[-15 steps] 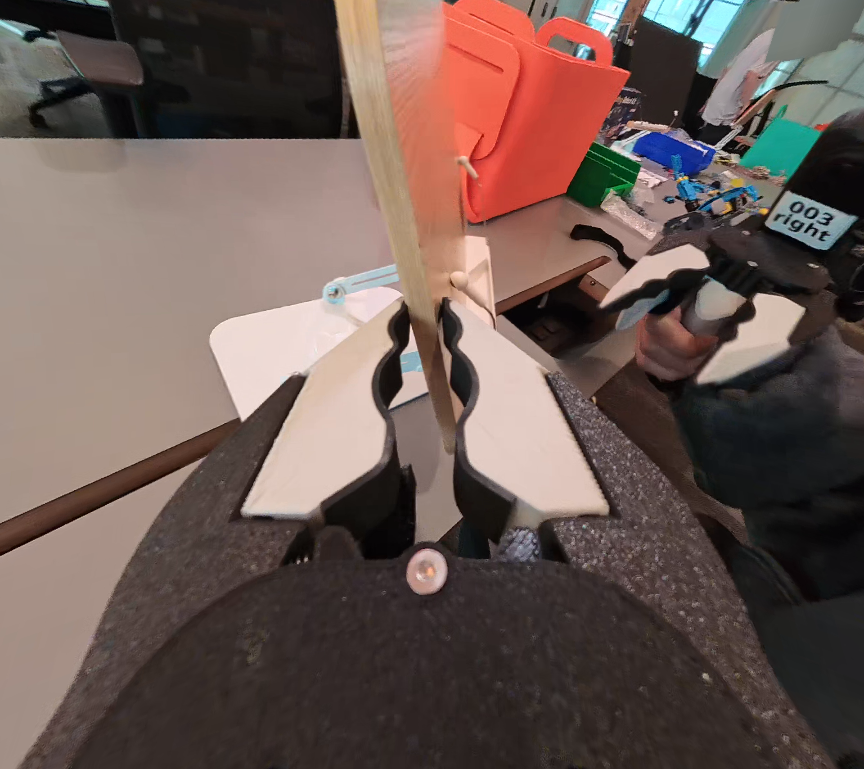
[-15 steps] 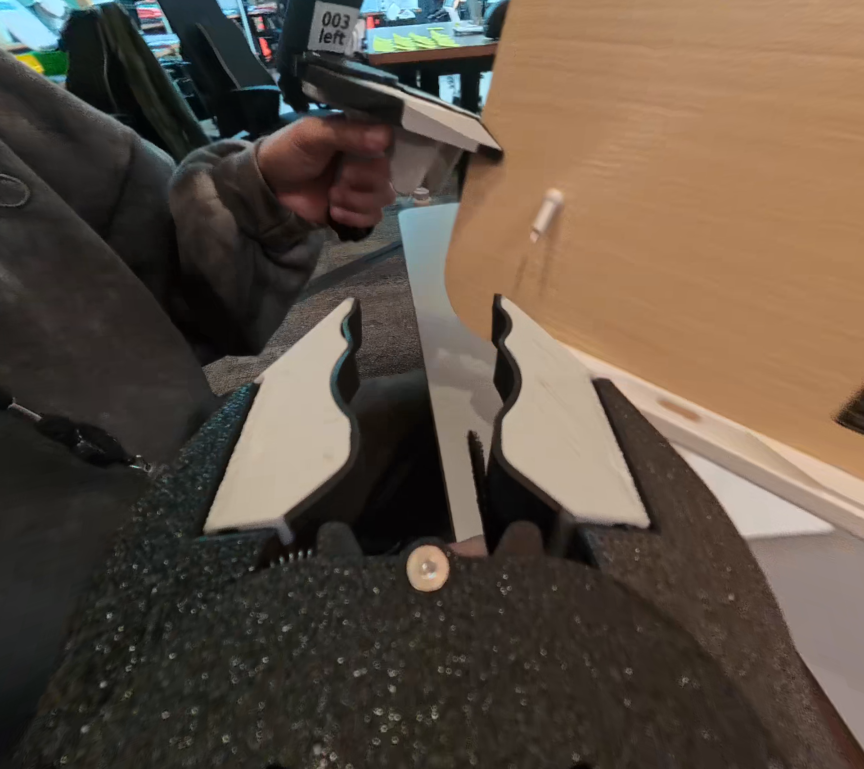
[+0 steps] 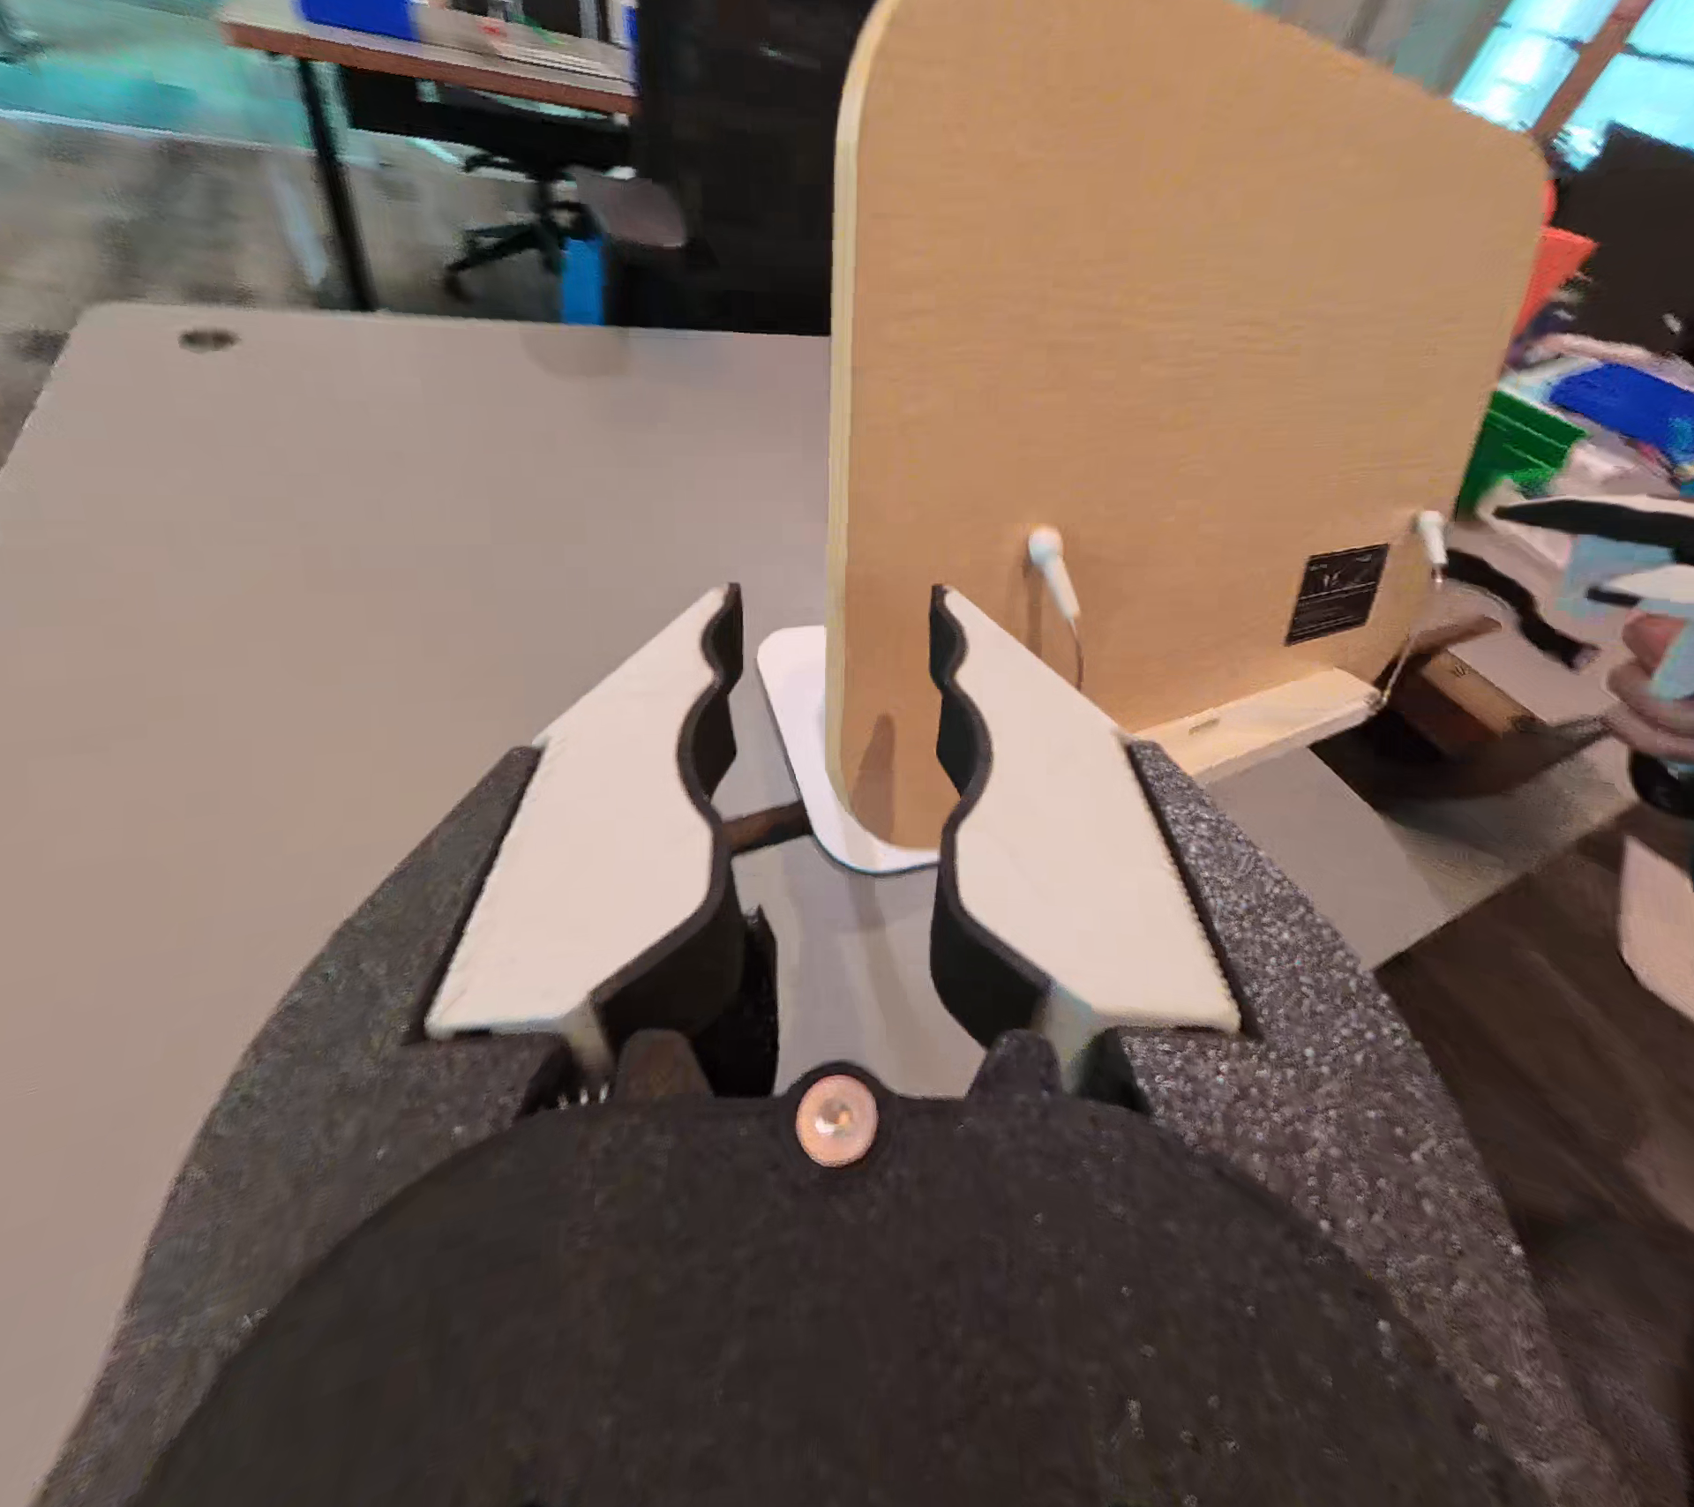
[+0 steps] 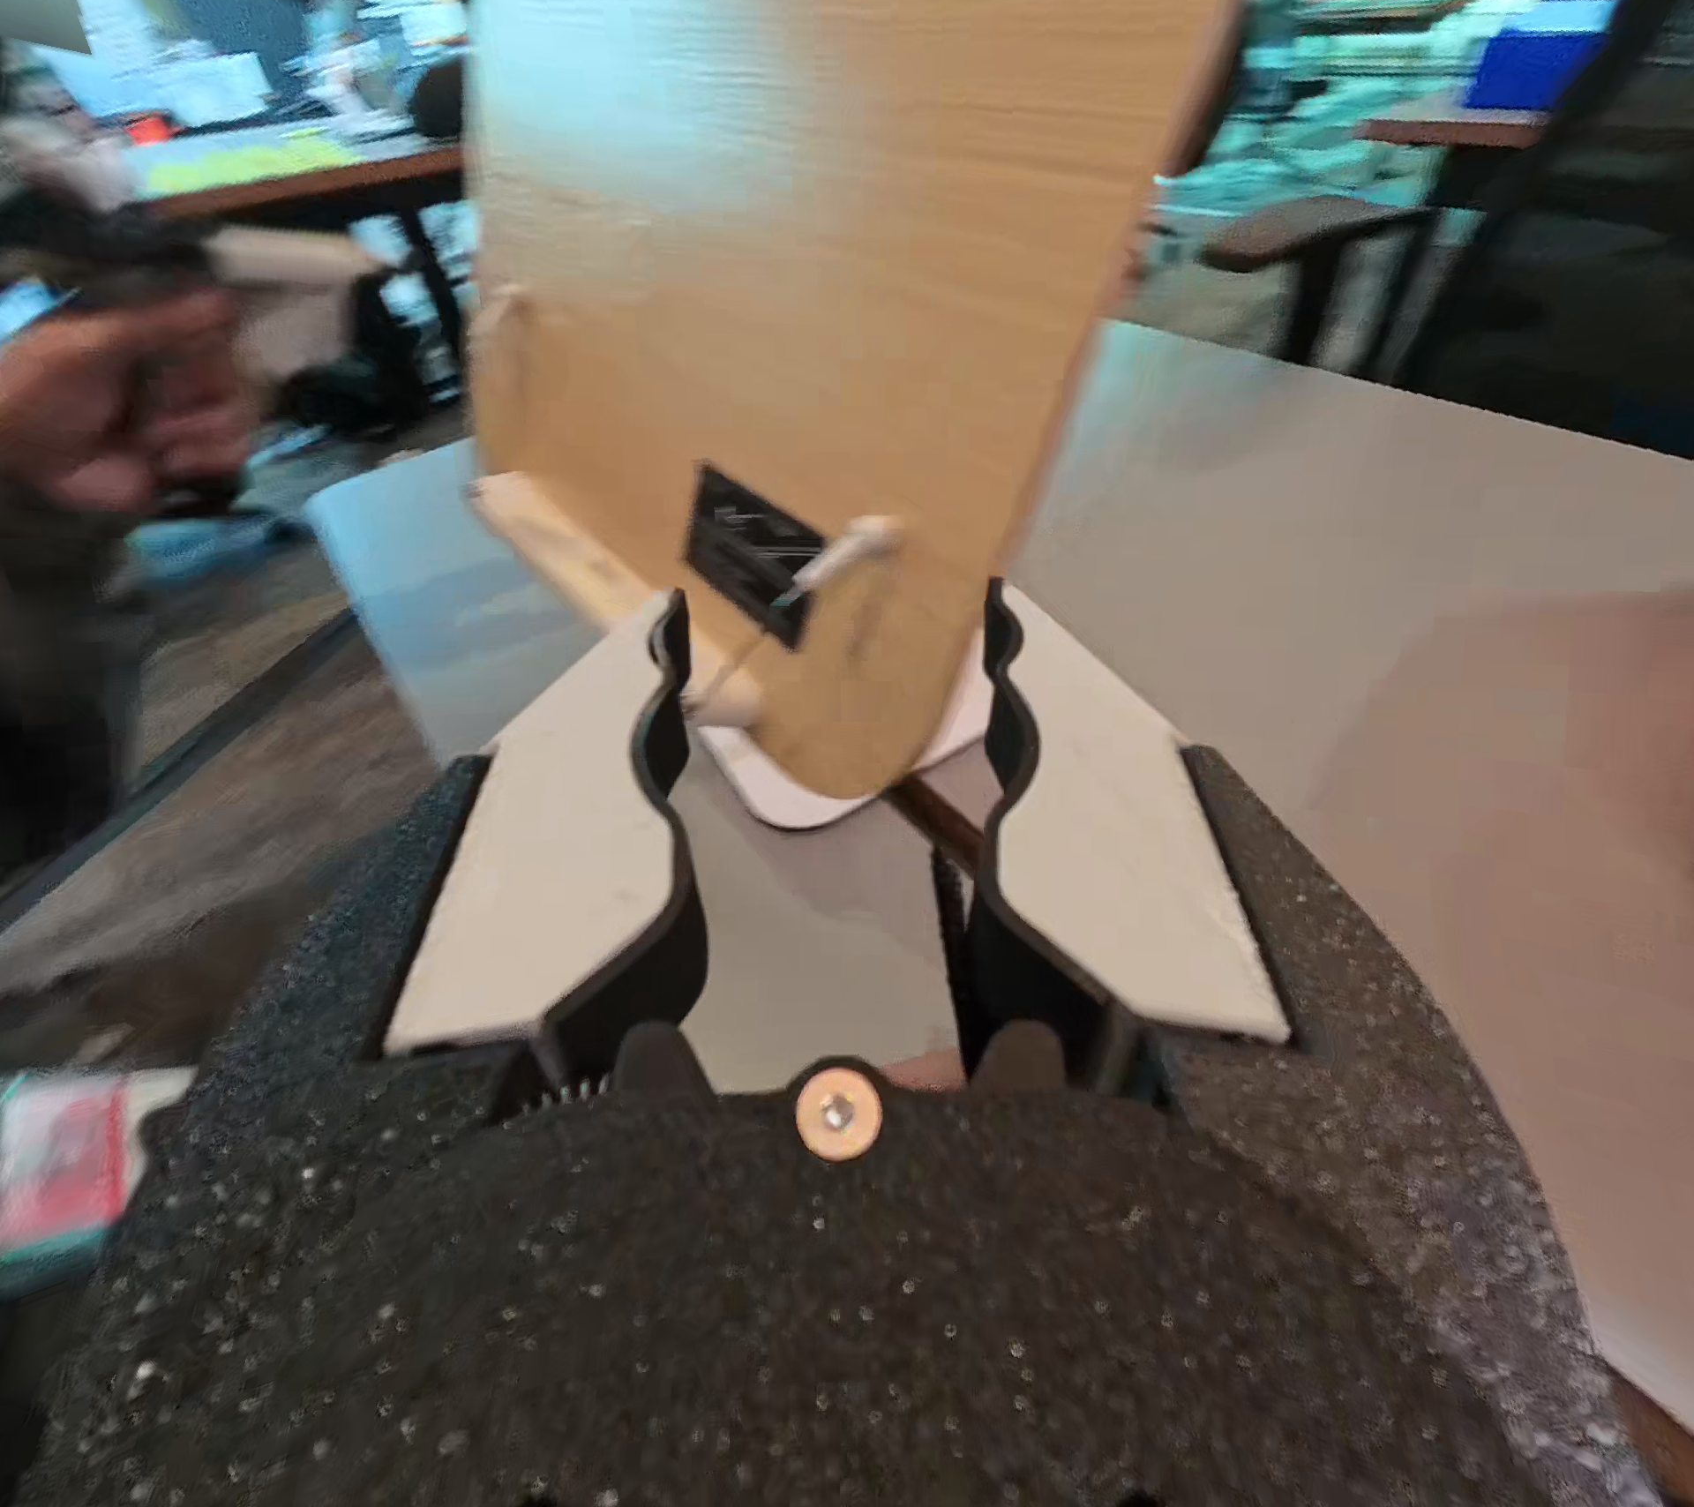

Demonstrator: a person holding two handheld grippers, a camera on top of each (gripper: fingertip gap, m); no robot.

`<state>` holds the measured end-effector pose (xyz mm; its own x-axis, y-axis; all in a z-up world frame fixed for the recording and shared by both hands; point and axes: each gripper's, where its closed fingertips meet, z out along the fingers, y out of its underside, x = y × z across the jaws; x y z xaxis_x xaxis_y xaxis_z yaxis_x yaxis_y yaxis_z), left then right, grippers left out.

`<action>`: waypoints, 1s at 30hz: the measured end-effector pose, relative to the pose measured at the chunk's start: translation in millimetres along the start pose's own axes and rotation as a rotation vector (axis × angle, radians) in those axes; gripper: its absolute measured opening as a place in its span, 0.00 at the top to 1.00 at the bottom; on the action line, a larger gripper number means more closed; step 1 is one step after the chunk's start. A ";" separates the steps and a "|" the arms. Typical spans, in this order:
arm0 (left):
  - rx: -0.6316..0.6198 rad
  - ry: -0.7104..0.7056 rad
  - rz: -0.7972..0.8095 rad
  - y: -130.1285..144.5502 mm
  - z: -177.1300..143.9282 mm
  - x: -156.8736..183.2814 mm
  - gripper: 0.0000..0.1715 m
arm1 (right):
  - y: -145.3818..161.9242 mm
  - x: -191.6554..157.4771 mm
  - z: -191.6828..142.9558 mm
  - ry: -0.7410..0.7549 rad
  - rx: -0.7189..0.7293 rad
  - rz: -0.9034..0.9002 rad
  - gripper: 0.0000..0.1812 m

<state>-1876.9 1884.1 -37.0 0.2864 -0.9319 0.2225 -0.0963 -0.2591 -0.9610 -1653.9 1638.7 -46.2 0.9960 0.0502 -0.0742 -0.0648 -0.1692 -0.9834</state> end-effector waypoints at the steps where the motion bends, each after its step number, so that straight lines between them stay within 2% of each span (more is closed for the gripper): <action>1: 0.003 0.015 -0.013 15.4 -1.0 14.2 0.78 | 1.9 12.9 0.6 0.056 0.002 0.026 0.64; 3: -0.048 0.098 -0.001 47.4 5.0 49.2 0.80 | 8.6 17.4 7.5 0.072 -0.019 0.052 0.59; 4: -0.081 0.103 0.025 60.1 10.7 58.8 0.80 | 11.9 13.2 12.2 0.052 -0.030 0.058 0.60; 6: -0.141 0.047 0.097 75.8 24.3 58.8 0.81 | 15.1 0.4 20.2 0.002 -0.036 0.074 0.62; 7: -0.150 0.028 0.117 78.0 30.4 56.6 0.81 | 15.0 1.1 21.5 0.026 -0.034 0.067 0.61; 9: -0.130 0.018 0.149 73.9 36.8 52.9 0.85 | 16.4 4.3 21.0 0.072 -0.054 0.043 0.67; 12: -0.161 0.038 0.190 70.9 46.6 44.3 0.88 | 15.7 7.5 24.9 0.120 -0.066 0.071 0.83; 13: -0.177 0.065 0.189 71.1 52.7 44.0 0.99 | 16.1 1.1 30.9 0.079 -0.068 0.074 0.85; 17: -0.189 0.006 0.229 61.4 78.6 20.6 1.00 | 11.0 -2.2 52.5 0.031 -0.101 0.113 0.84; 22: -0.204 0.007 0.207 53.4 110.9 6.0 1.00 | 4.4 36.2 81.6 0.027 -0.100 0.184 0.84; 25: -0.216 -0.007 0.207 47.2 129.7 -6.1 1.00 | 2.9 44.5 93.4 0.013 -0.088 0.238 0.86; 27: -0.234 -0.012 0.188 41.4 142.7 -20.1 1.00 | 3.3 32.4 97.9 -0.003 -0.093 0.230 0.88; 30: -0.246 -0.050 0.153 31.6 165.3 -51.3 0.99 | 4.9 -14.6 109.6 -0.108 -0.098 0.243 0.94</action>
<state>-1737.1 1965.6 -105.8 0.2971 -0.9527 0.0634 -0.3682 -0.1755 -0.9130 -1675.5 1745.0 -68.1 0.9393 0.1003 -0.3280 -0.2890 -0.2836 -0.9143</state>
